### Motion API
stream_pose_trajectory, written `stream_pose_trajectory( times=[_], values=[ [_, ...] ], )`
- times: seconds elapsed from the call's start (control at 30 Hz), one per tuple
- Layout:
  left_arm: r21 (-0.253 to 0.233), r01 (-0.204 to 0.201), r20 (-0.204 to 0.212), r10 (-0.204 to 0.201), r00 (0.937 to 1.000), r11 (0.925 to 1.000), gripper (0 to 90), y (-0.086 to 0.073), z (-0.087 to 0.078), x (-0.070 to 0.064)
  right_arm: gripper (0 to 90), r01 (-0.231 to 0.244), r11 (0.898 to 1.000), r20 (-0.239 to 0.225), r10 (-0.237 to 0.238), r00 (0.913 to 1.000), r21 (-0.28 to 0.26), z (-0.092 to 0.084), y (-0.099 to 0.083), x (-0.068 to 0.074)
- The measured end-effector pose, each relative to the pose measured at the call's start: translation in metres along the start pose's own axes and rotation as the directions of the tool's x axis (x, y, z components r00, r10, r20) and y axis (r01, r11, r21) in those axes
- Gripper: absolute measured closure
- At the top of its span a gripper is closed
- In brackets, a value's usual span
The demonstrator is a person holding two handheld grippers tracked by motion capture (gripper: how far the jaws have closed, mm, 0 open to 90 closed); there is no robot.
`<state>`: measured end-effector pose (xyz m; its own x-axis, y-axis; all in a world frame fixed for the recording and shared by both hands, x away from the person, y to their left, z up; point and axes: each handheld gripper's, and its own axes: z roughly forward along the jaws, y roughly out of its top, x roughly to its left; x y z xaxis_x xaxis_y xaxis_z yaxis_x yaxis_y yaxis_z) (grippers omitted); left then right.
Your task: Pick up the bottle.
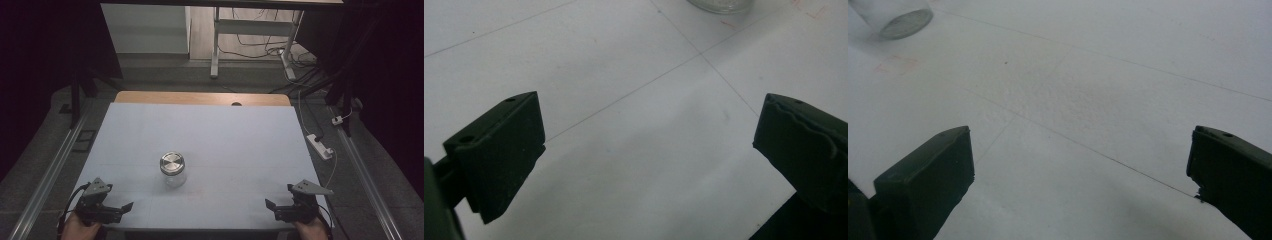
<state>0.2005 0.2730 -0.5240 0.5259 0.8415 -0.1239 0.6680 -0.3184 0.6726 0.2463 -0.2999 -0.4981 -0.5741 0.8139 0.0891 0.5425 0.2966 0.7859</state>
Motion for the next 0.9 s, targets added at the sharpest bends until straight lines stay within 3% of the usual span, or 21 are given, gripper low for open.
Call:
stream_pose_trajectory(
  times=[0.2,0.3,0.9],
  values=[
    [0.007,-0.015,0.000,0.015,0.9999,0.9999,1.1,0.0004,0.0006,-0.0015,0.0,-0.021,1.000,-0.024,0.021,0.9995,-0.017,0.0020,0.0014,0.0019],
    [0.009,-0.015,-0.001,0.015,0.9999,0.9998,0.9,0.0005,0.0009,-0.0016,0.0,0.003,1.000,-0.019,-0.003,0.9998,0.006,0.0045,0.0021,0.0040],
    [0.006,0.008,0.021,-0.008,0.9998,1.0000,0.0,0.0006,0.0003,0.0017,0.0,0.026,0.999,-0.048,-0.024,0.9986,0.042,0.0080,0.0030,0.0052]
  ],
)
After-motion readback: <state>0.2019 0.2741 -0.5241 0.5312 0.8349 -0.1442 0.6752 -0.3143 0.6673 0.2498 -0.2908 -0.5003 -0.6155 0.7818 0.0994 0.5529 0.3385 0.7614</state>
